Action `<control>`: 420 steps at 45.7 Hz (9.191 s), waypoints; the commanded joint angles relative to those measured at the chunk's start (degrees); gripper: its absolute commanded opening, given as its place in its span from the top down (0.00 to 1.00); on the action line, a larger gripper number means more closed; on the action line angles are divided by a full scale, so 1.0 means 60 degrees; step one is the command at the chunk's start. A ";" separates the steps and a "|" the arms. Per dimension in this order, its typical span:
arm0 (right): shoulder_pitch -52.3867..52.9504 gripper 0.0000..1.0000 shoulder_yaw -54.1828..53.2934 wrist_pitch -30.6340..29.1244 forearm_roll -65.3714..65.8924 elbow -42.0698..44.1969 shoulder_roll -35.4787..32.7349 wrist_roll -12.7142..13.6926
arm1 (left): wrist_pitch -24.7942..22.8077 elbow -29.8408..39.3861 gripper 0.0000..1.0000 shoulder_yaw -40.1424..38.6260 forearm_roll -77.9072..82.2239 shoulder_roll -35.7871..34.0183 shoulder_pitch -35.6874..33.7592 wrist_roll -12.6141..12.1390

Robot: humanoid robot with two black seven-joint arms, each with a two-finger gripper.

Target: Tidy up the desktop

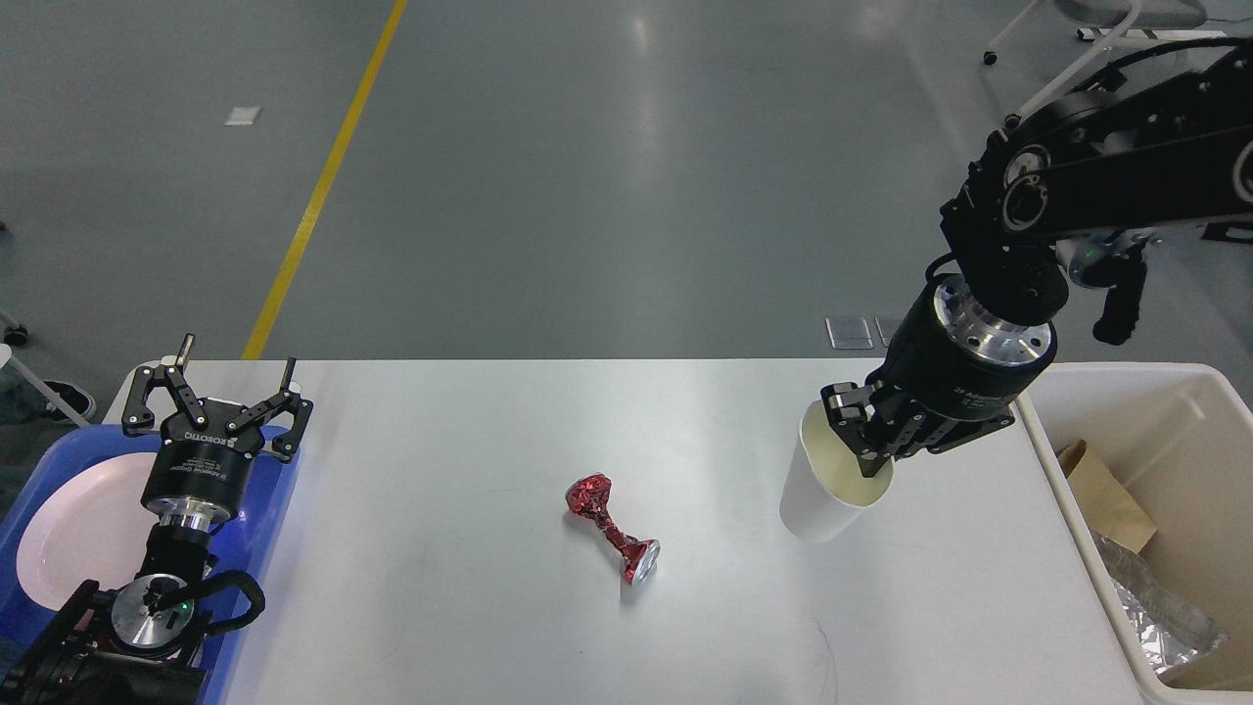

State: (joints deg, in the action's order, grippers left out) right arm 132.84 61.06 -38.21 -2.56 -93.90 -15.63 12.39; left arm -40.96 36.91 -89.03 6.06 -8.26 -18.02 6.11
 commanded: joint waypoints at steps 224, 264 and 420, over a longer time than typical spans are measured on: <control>0.2615 0.00 0.1088 -0.0561 -0.0453 -0.0478 0.0099 0.0249 | 0.0000 0.0000 0.04 0.0000 0.0000 0.0000 0.0000 0.0007; -0.4721 0.00 -0.3335 0.2997 0.3147 0.2641 0.1476 0.0190 | 0.0000 0.0000 0.04 0.0000 0.0000 0.0000 0.0000 0.0007; -1.1038 0.00 -0.5607 0.4728 0.6417 0.7302 0.3646 0.0425 | 0.0000 0.0000 0.04 0.0000 0.0000 0.0000 0.0000 0.0007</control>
State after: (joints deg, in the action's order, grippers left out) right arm 64.93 27.13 -8.64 35.87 -46.97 8.25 14.99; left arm -40.96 36.91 -89.03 6.07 -8.26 -18.02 6.10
